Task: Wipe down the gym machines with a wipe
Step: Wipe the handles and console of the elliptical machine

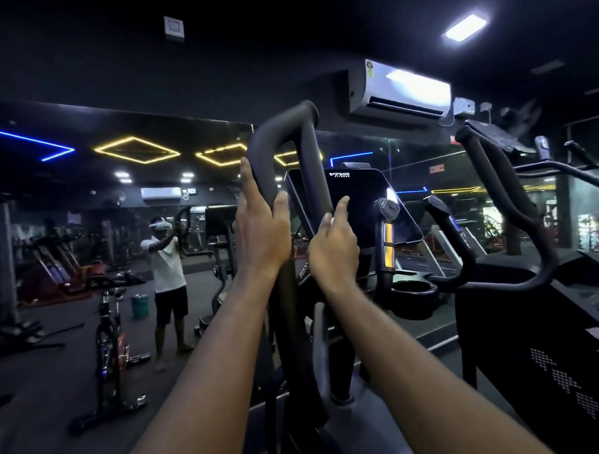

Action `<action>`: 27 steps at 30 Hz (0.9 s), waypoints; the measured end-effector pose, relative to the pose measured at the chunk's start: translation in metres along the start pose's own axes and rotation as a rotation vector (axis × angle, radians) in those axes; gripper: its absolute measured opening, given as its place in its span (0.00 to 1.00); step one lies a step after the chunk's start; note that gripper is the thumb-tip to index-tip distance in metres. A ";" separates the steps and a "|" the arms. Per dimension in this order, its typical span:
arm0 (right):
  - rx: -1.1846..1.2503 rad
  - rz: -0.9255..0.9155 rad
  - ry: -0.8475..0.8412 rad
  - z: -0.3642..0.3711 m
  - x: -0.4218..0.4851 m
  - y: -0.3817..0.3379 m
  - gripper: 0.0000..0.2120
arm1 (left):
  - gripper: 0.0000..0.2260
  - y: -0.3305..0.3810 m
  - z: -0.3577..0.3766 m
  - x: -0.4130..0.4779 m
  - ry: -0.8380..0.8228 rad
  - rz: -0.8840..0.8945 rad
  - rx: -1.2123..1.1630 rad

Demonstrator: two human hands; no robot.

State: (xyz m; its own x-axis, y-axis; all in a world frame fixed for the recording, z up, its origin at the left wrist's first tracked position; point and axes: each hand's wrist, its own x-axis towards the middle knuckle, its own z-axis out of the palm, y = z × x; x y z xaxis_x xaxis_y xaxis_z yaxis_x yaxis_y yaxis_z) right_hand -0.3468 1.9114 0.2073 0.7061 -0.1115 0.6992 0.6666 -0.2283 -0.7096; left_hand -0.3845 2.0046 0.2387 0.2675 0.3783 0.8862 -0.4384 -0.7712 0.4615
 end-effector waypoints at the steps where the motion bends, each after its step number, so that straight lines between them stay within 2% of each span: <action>1: -0.006 0.030 -0.024 -0.004 0.013 -0.009 0.25 | 0.33 0.000 -0.001 0.001 -0.002 -0.002 -0.005; 4: 0.044 0.014 -0.061 -0.006 0.035 -0.026 0.23 | 0.32 -0.001 -0.001 0.001 -0.010 0.005 -0.011; 7: 0.036 -0.013 -0.021 0.000 0.024 -0.015 0.22 | 0.32 -0.002 -0.001 0.001 -0.008 0.012 -0.024; 11: 0.134 0.148 -0.061 -0.003 0.041 -0.023 0.17 | 0.32 -0.002 0.000 0.001 0.003 0.011 -0.034; 15: 0.110 0.061 -0.064 0.004 0.085 -0.056 0.19 | 0.31 0.001 -0.001 -0.003 0.014 0.037 -0.041; 18: 0.088 0.036 -0.077 0.007 0.085 -0.048 0.21 | 0.30 0.001 -0.001 -0.003 0.003 0.024 -0.076; 23: 0.100 0.227 -0.049 0.004 0.086 -0.046 0.20 | 0.27 0.000 0.001 -0.002 -0.009 0.021 -0.111; 25: 0.144 0.176 0.023 0.006 0.104 -0.066 0.22 | 0.25 -0.001 0.001 -0.002 -0.006 0.008 -0.144; 27: 0.209 0.011 0.121 0.013 0.120 -0.083 0.20 | 0.23 -0.002 0.001 -0.002 0.004 -0.012 -0.173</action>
State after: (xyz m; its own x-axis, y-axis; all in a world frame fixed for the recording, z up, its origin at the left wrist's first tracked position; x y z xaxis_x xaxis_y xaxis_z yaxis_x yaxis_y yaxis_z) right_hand -0.3146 1.9296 0.3492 0.6886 -0.2304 0.6875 0.7026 -0.0228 -0.7113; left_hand -0.3835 2.0048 0.2355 0.2698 0.3892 0.8808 -0.5768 -0.6671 0.4715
